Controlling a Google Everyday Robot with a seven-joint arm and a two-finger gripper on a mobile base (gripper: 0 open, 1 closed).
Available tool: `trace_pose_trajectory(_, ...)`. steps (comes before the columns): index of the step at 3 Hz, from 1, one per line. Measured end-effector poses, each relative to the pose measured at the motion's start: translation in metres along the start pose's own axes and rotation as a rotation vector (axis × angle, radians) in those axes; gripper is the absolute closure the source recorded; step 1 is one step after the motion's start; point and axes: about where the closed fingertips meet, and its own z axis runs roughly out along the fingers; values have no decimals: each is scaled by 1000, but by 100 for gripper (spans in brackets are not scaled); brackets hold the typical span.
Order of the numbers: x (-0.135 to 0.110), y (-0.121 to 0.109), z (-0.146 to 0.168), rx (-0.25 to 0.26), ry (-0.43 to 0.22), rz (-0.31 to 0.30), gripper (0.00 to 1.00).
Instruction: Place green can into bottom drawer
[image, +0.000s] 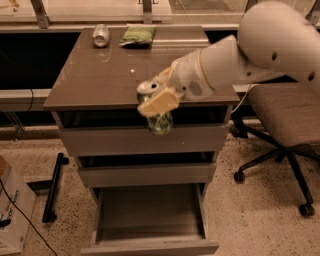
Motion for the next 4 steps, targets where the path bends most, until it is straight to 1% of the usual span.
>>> trace_pose_trajectory(1, 51, 39, 11, -48, 60, 92, 100)
trace_pose_trajectory(2, 105, 54, 51, -52, 94, 103, 100)
trace_pose_trajectory(3, 140, 36, 85, -1, 71, 106, 100)
trace_pose_trajectory(4, 184, 6, 115, 57, 11, 126, 100)
